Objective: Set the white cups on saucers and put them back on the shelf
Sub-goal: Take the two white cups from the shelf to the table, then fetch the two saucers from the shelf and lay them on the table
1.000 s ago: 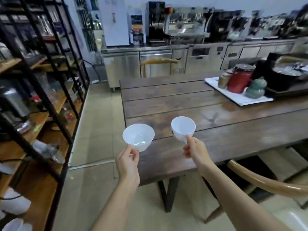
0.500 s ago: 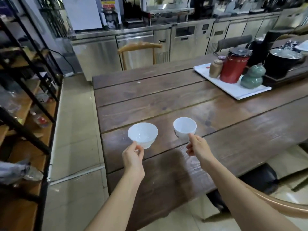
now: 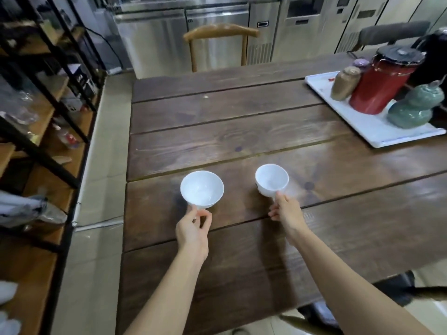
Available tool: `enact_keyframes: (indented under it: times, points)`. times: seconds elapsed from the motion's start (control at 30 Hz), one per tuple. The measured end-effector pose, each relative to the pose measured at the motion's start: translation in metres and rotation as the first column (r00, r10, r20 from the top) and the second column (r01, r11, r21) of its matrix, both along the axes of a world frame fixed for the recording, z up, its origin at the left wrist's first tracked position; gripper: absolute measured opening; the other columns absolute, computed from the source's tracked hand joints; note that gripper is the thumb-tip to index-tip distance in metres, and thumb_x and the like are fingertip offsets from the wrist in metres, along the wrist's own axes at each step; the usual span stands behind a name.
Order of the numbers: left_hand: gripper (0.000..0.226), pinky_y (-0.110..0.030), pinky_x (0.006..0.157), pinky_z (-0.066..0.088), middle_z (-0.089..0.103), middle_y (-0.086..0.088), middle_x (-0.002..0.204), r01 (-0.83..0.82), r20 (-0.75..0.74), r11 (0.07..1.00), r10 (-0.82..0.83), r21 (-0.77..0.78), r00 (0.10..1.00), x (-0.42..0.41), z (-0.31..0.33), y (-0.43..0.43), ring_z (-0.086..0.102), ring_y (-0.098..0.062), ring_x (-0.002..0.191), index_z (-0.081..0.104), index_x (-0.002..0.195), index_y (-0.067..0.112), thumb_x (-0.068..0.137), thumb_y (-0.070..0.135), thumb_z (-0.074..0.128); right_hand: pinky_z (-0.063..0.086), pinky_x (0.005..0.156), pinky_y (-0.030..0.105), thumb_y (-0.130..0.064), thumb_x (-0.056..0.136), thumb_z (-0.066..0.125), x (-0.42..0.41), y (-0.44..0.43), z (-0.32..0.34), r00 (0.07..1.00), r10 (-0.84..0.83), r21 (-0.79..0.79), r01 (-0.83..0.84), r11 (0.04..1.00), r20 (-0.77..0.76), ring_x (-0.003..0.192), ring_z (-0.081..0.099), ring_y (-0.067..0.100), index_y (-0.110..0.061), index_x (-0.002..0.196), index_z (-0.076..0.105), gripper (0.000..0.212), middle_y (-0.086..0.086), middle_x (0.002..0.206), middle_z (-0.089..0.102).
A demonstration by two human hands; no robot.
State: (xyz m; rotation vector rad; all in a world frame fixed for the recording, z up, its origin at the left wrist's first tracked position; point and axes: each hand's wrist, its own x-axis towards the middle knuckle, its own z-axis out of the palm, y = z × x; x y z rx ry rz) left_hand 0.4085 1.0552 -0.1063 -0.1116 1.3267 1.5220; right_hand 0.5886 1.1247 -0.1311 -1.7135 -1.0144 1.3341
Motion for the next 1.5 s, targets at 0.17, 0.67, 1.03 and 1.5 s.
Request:
enact_keyframes:
  times: [0.17,0.67,1.03,1.5]
  points:
    - [0.035,-0.054,0.103,0.043,0.051,-0.003,0.133,0.174,-0.158,0.977,-0.192,-0.123,0.969,0.012,-0.005,-0.008,0.042,-0.027,0.132,0.061,0.072,0.000,0.097,0.019,0.045,0.040,0.037,0.014,-0.023,0.099,0.036,0.014,0.002,-0.014,0.998,0.060,-0.029,-0.060,0.998,-0.021,0.052,0.049,0.017,-0.015,0.072,0.051,0.032,0.011,0.074,0.055]
    - [0.034,-0.036,0.097,0.044,0.061,-0.005,0.124,0.201,-0.535,0.934,-0.337,-0.296,0.775,-0.013,0.010,-0.048,0.058,-0.021,0.111,0.058,0.120,0.012,0.092,0.030,0.054,0.046,0.091,0.046,-0.052,0.090,0.043,0.023,-0.024,0.033,0.800,0.079,0.179,-0.228,0.957,0.595,0.112,0.056,0.031,-0.013,0.124,0.049,0.052,0.009,0.129,0.056]
    - [0.070,-0.037,0.114,0.024,0.037,-0.002,0.152,-0.129,-0.890,0.883,-0.455,-0.452,0.004,-0.118,0.064,-0.244,0.031,-0.021,0.140,0.029,0.146,0.022,0.087,0.057,0.044,0.018,0.114,0.042,-0.070,0.082,0.037,-0.142,-0.164,0.089,0.416,0.375,0.244,-0.871,0.427,0.829,0.144,0.023,0.018,-0.033,0.149,0.012,0.081,0.003,0.155,0.030]
    - [0.087,-0.036,0.116,0.019,0.038,-0.002,0.151,-0.772,-0.892,0.499,-0.409,-0.394,0.191,-0.205,0.106,-0.689,0.030,-0.021,0.141,0.030,0.146,0.026,0.074,0.072,0.017,0.030,0.108,0.048,-0.082,0.073,0.015,-0.372,-0.548,0.131,0.190,0.467,0.361,-0.879,-0.311,0.864,0.132,0.047,0.021,-0.029,0.147,0.026,0.092,0.007,0.141,0.051]
